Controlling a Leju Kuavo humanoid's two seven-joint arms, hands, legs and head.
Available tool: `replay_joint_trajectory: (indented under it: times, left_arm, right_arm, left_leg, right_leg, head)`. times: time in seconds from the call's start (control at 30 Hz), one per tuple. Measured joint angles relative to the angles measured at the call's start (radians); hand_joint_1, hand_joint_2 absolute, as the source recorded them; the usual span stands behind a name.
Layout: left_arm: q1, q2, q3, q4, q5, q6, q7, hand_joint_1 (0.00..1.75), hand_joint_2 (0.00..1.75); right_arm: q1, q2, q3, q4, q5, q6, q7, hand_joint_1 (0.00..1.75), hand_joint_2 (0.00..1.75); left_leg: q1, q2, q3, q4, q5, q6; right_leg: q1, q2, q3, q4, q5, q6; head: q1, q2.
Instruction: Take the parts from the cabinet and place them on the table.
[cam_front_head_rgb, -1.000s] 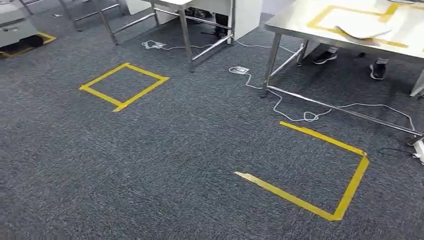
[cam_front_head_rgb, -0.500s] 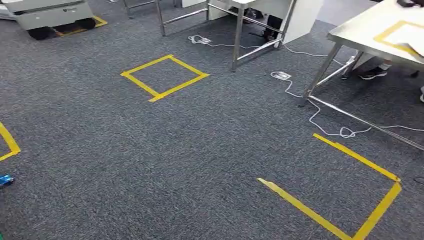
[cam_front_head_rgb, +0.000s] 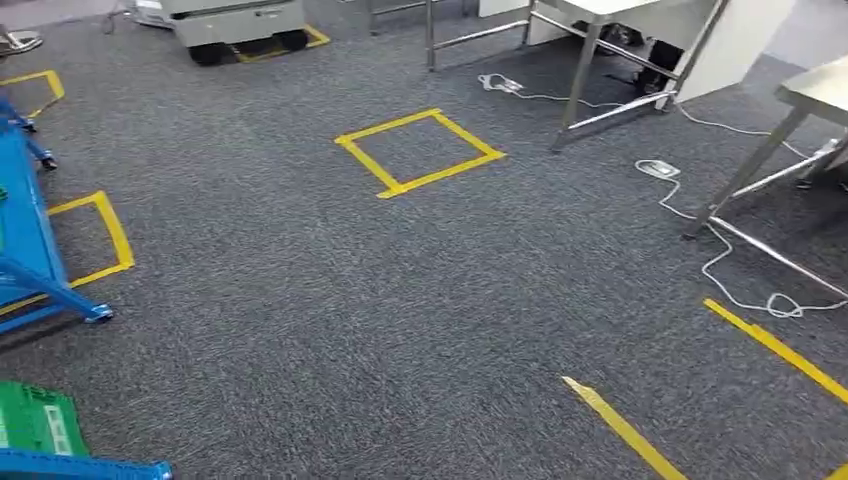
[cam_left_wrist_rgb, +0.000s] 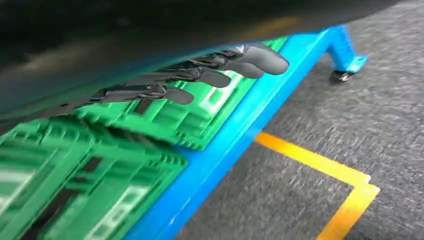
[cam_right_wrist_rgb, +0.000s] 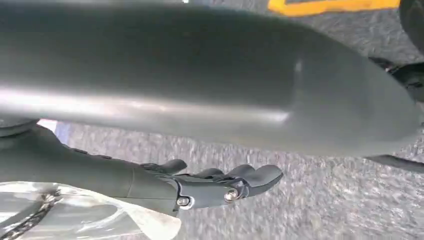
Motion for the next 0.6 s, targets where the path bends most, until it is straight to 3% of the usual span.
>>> replay_joint_trajectory:
  times: [0.03, 0.07, 0.1, 0.13, 0.17, 0.27, 0.3, 0.33, 0.37, 0.43, 0.47, 0.5, 0.53, 0.57, 0.6]
  left_arm:
    - [0.001, 0.000, 0.000, 0.000, 0.008, -0.003, 0.000, 0.00, 0.00]
    - [0.002, 0.000, 0.000, 0.000, 0.016, -0.005, 0.002, 0.00, 0.00]
    - [0.004, 0.000, -0.002, 0.000, 0.025, -0.005, 0.007, 0.00, 0.00]
    - [0.005, 0.000, -0.007, -0.002, 0.039, -0.008, 0.015, 0.00, 0.00]
    - [0.007, 0.000, -0.014, -0.006, 0.051, -0.008, 0.024, 0.00, 0.00]
    - [0.028, -0.001, -0.032, -0.019, 0.086, -0.008, 0.050, 0.00, 0.00]
    - [0.035, -0.001, -0.037, -0.027, 0.091, -0.008, 0.057, 0.00, 0.00]
    - [0.041, -0.002, -0.042, -0.033, 0.095, -0.008, 0.060, 0.00, 0.00]
    - [0.041, -0.002, -0.046, -0.040, 0.098, -0.008, 0.060, 0.00, 0.00]
    - [0.041, -0.002, -0.054, -0.045, 0.104, -0.008, 0.063, 0.00, 0.00]
    - [0.044, -0.002, -0.058, -0.049, 0.112, -0.008, 0.069, 0.00, 0.00]
    - [0.049, -0.002, -0.061, -0.054, 0.121, -0.008, 0.078, 0.00, 0.00]
    - [0.055, -0.002, -0.065, -0.061, 0.128, -0.008, 0.084, 0.00, 0.00]
    - [0.060, -0.002, -0.069, -0.067, 0.136, -0.008, 0.090, 0.00, 0.00]
    - [0.065, -0.002, -0.074, -0.075, 0.146, -0.008, 0.098, 0.00, 0.00]
  right_arm:
    - [-0.002, 0.000, 0.002, 0.000, 0.002, 0.000, 0.000, 0.00, 0.00]
    - [-0.003, 0.000, 0.004, 0.000, 0.005, 0.000, -0.001, 0.00, 0.00]
    - [-0.003, 0.000, 0.007, 0.000, 0.008, 0.001, -0.001, 0.00, 0.00]
    - [-0.002, 0.000, 0.009, 0.000, 0.011, 0.001, -0.002, 0.00, 0.00]
    - [-0.003, 0.000, 0.010, 0.000, 0.011, 0.001, -0.003, 0.00, 0.00]
    - [-0.011, -0.002, 0.021, 0.000, 0.020, -0.004, -0.005, 0.00, 0.00]
    - [-0.014, -0.002, 0.024, -0.001, 0.023, -0.006, -0.005, 0.00, 0.00]
    - [-0.014, -0.003, 0.026, -0.001, 0.026, -0.006, -0.007, 0.00, 0.00]
    - [-0.013, -0.002, 0.029, 0.000, 0.026, -0.006, -0.009, 0.00, 0.00]
    - [-0.006, -0.002, 0.033, 0.000, 0.029, -0.005, -0.007, 0.00, 0.00]
    - [-0.003, -0.002, 0.034, 0.000, 0.031, -0.006, -0.007, 0.00, 0.00]
    - [-0.002, -0.003, 0.037, 0.000, 0.035, -0.006, -0.007, 0.00, 0.00]
    - [-0.001, -0.003, 0.042, 0.000, 0.038, -0.006, -0.008, 0.00, 0.00]
    - [-0.001, -0.004, 0.044, 0.000, 0.042, -0.006, -0.010, 0.00, 0.00]
    - [0.000, -0.004, 0.048, 0.000, 0.047, -0.006, -0.011, 0.00, 0.00]
  left_leg:
    - [0.003, 0.004, 0.023, -0.046, 0.034, -0.003]
    - [0.004, 0.015, 0.066, -0.127, 0.080, -0.003]
    - [0.004, 0.044, 0.119, -0.224, 0.124, -0.001]
    - [-0.003, 0.108, 0.145, -0.273, 0.119, 0.004]
    - [-0.005, 0.096, 0.144, -0.277, 0.122, 0.016]
    - [-0.012, 0.063, 0.133, -0.277, 0.119, 0.031]
    - [-0.002, 0.050, 0.140, -0.288, 0.128, 0.044]
    - [-0.003, 0.043, 0.139, -0.288, 0.129, 0.049]
    - [-0.003, 0.031, 0.136, -0.288, 0.130, 0.054]
    - [-0.006, 0.001, 0.133, -0.288, 0.130, 0.058]
    - [-0.007, -0.013, 0.133, -0.288, 0.130, 0.058]
    - [-0.008, -0.028, 0.135, -0.288, 0.130, 0.058]
    - [-0.008, -0.043, 0.138, -0.288, 0.129, 0.058]
    - [-0.008, -0.060, 0.142, -0.288, 0.129, 0.057]
    - [-0.008, -0.075, 0.145, -0.287, 0.128, 0.054]
  right_leg:
    - [0.000, -0.012, 0.005, 0.000, -0.004, 0.004]
    - [-0.001, -0.025, 0.012, 0.000, -0.009, 0.009]
    - [-0.002, -0.038, 0.022, 0.000, -0.015, 0.015]
    - [0.003, -0.049, 0.029, 0.001, -0.021, 0.022]
    - [0.007, -0.058, 0.031, 0.005, -0.027, 0.029]
    - [0.005, -0.086, 0.055, -0.005, -0.027, 0.041]
    - [0.000, -0.069, 0.050, -0.002, -0.039, 0.051]
    - [-0.001, -0.006, 0.040, 0.022, -0.060, 0.052]
    - [-0.004, 0.029, 0.011, 0.083, -0.094, 0.051]
    - [-0.004, 0.053, -0.087, 0.268, -0.164, 0.050]
    - [-0.003, 0.055, -0.126, 0.329, -0.174, 0.050]
    - [-0.003, 0.055, -0.143, 0.341, -0.156, 0.050]
    - [-0.004, 0.056, -0.137, 0.303, -0.116, 0.048]
    - [-0.004, 0.060, -0.109, 0.225, -0.061, 0.045]
    - [-0.006, 0.078, -0.071, 0.130, -0.009, 0.044]
  head:
    - [-0.001, 0.000]
    - [0.000, 0.000]
    - [-0.002, 0.000]
    - [-0.001, 0.000]
    - [0.001, 0.000]
    - [0.002, 0.000]
    - [0.002, 0.000]
    - [0.007, 0.000]
    - [0.008, 0.000]
    - [0.009, 0.000]
    - [0.010, 0.000]
    - [0.009, 0.000]
    - [0.009, 0.000]
    - [0.009, 0.000]
    - [0.009, 0.000]
